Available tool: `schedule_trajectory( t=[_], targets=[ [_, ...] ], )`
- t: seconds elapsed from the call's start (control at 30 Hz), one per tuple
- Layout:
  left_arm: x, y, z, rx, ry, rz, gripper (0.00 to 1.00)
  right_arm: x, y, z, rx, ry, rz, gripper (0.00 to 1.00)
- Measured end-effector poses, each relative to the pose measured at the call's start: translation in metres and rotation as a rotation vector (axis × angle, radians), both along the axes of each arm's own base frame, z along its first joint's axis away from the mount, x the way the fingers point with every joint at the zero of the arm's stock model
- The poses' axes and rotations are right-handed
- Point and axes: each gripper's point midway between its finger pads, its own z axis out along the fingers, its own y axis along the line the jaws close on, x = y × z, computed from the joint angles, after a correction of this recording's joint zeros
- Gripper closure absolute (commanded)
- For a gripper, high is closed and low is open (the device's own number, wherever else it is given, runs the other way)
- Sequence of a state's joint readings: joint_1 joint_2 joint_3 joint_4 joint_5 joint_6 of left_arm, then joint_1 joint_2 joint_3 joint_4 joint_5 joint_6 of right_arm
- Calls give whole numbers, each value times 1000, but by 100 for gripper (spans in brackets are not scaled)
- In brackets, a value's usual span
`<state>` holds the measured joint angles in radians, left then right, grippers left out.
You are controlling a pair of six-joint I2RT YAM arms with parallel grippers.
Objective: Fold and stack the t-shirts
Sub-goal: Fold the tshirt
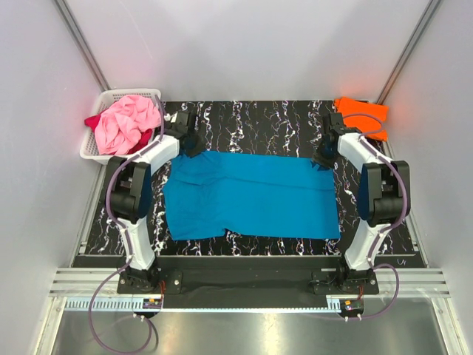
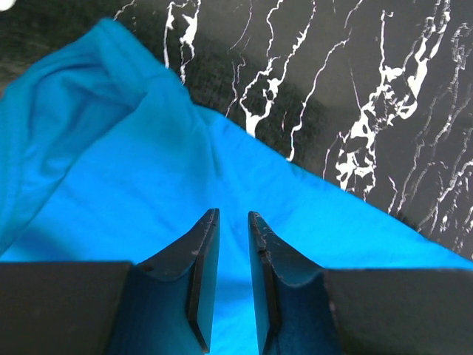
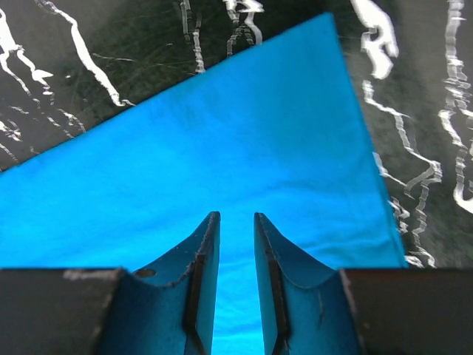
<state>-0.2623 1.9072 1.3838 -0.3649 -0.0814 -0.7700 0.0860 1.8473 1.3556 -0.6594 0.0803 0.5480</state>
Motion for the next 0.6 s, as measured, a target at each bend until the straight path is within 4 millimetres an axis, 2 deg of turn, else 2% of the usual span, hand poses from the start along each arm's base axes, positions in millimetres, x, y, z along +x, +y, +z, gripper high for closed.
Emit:
schedule_trajectory(
  t=[0.23,0.47,0.6],
  targets=[
    [12,-2,-5,15,30,5,74,8,11,-11,47,22,36,68],
    [-2,10,-20,73,106,33,73,12,23,-25,105,55,77,68],
    [-12,17,-38,105,172,49,73,12,27,-33,120,77,84,68]
  ],
)
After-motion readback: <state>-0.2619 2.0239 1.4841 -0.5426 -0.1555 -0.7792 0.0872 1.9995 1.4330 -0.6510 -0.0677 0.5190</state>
